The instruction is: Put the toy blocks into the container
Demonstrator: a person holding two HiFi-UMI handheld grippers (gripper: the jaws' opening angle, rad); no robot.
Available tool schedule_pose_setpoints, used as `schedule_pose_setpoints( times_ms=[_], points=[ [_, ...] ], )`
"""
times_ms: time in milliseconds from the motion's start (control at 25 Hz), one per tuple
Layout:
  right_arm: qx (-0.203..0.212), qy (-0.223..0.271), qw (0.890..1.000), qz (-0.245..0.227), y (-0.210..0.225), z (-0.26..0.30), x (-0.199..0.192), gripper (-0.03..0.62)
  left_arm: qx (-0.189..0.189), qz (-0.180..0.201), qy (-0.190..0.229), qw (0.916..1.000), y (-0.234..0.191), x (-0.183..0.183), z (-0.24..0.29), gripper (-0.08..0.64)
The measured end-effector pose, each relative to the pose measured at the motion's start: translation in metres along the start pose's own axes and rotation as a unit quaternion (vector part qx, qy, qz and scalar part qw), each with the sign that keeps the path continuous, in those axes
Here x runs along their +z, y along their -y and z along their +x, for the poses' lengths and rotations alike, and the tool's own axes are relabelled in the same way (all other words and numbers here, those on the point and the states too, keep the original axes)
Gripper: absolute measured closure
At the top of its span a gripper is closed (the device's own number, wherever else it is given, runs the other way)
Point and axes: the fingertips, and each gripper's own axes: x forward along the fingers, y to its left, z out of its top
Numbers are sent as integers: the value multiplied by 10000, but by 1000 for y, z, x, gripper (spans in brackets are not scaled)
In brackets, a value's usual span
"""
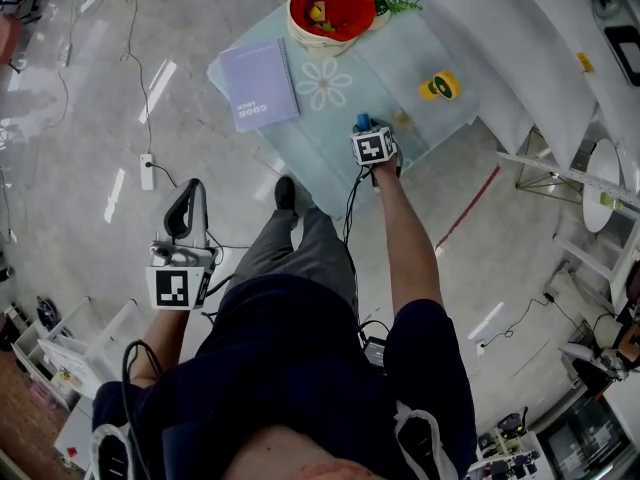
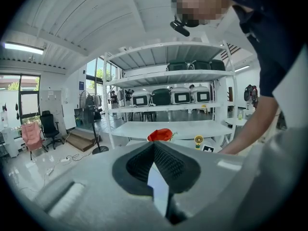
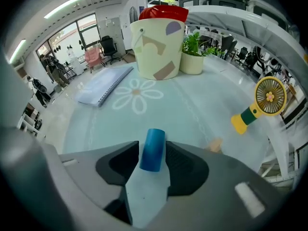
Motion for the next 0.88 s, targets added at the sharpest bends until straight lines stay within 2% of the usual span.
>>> schedule_pose_setpoints(
  times_ms=[440,640,880],
  points=[
    [-57,-107,9999,18,1,7,-5,462,92,-64,-117,9999,-8,-6,1,558],
    [-116,-9,9999,-67,2,2,0,465,8,-139,-87,9999,-6,-5,5,558],
    [-185,654,9977,6,2,-37,35,465,-128,-211,-26,9997,-2,-2,12,558]
  ],
)
